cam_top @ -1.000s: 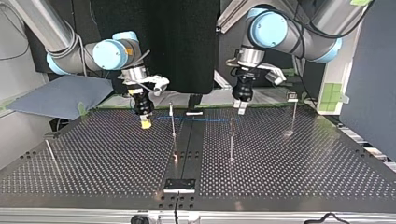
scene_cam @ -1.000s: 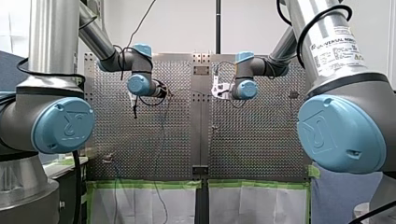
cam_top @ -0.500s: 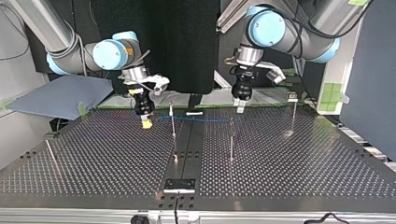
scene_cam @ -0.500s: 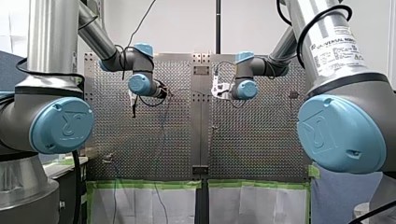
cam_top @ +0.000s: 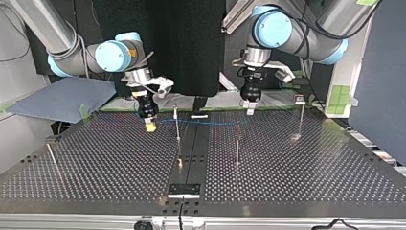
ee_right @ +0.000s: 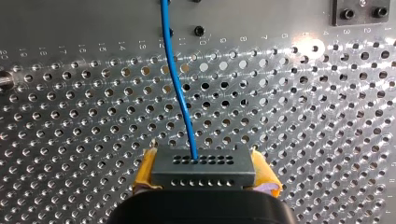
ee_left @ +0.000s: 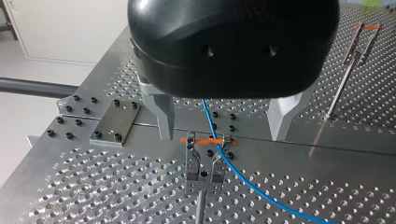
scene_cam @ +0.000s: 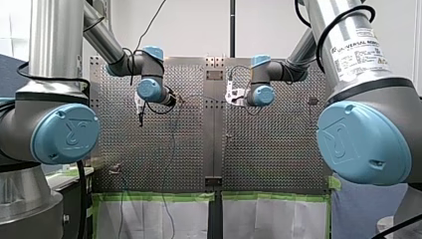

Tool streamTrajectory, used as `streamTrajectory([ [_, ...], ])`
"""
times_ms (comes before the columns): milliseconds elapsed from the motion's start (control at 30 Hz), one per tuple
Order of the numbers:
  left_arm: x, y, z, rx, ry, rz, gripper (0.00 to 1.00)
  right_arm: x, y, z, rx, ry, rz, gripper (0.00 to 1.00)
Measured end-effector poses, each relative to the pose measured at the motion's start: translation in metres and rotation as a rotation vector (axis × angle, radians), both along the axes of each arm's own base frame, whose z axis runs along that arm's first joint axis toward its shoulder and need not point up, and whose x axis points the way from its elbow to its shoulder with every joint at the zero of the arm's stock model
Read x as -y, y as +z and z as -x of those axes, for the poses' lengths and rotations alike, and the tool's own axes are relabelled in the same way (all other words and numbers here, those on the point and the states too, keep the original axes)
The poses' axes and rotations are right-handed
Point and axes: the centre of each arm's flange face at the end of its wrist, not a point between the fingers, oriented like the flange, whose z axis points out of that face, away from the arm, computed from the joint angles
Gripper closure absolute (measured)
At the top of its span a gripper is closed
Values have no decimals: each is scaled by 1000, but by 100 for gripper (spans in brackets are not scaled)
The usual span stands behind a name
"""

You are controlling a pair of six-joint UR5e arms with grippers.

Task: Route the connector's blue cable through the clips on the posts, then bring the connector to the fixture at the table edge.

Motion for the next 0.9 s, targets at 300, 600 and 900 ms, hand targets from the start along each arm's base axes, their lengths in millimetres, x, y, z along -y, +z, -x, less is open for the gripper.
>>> streamTrajectory([
  [300, 1, 0, 1, 1, 0, 6, 0, 0, -1, 0, -1, 0, -1, 100],
  [600, 24, 10, 3, 33, 1, 7, 0, 1, -1, 1, 5, -3, -1, 100],
  [900, 62, 5, -1, 11, 0, -23, 0, 1, -2, 1, 4, -2, -5, 100],
])
